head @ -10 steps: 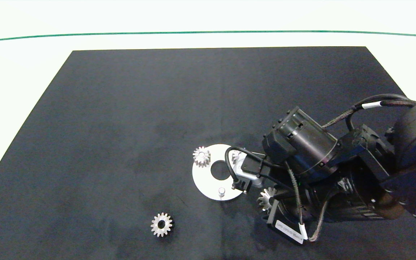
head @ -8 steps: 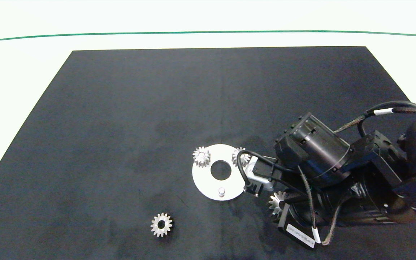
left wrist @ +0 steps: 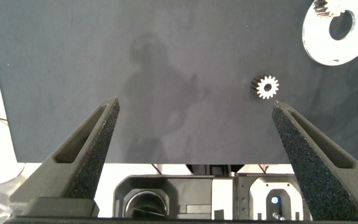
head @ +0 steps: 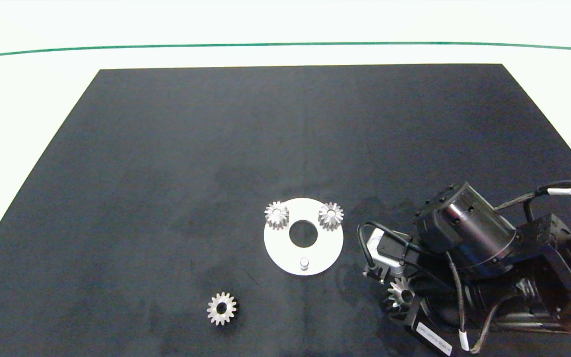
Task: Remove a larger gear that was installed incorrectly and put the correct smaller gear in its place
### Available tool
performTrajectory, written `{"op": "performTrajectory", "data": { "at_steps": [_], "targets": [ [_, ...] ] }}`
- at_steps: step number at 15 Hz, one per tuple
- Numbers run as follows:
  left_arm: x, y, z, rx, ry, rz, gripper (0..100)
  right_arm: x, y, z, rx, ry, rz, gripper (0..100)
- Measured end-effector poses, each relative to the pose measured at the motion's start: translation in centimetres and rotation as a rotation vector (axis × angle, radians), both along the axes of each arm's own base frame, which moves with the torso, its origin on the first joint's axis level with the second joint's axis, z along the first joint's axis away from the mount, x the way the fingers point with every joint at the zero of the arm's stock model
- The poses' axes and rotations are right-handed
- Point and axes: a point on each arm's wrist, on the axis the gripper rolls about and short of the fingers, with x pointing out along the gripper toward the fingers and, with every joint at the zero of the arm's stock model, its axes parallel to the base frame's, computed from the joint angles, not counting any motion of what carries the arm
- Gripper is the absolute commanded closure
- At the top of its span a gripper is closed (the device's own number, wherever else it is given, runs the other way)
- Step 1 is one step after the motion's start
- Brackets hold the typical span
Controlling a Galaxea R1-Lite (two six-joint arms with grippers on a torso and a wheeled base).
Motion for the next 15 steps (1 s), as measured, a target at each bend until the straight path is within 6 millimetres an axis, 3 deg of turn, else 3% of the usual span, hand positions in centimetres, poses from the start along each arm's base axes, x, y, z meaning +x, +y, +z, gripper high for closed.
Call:
{"op": "performTrajectory", "data": {
  "at_steps": [5, 15],
  "targets": [
    [0.0, 0.0, 0.0, 0.001, 0.0, 0.0, 0, 0.1, -0.9, -1.5, 0.014, 0.019, -0.013, 100],
    [-0.1, 0.0, 0.0, 0.001, -0.005, 0.0, 0, 0.1, -1.4, -1.5, 0.012, 0.016, -0.024, 100]
  ]
}}
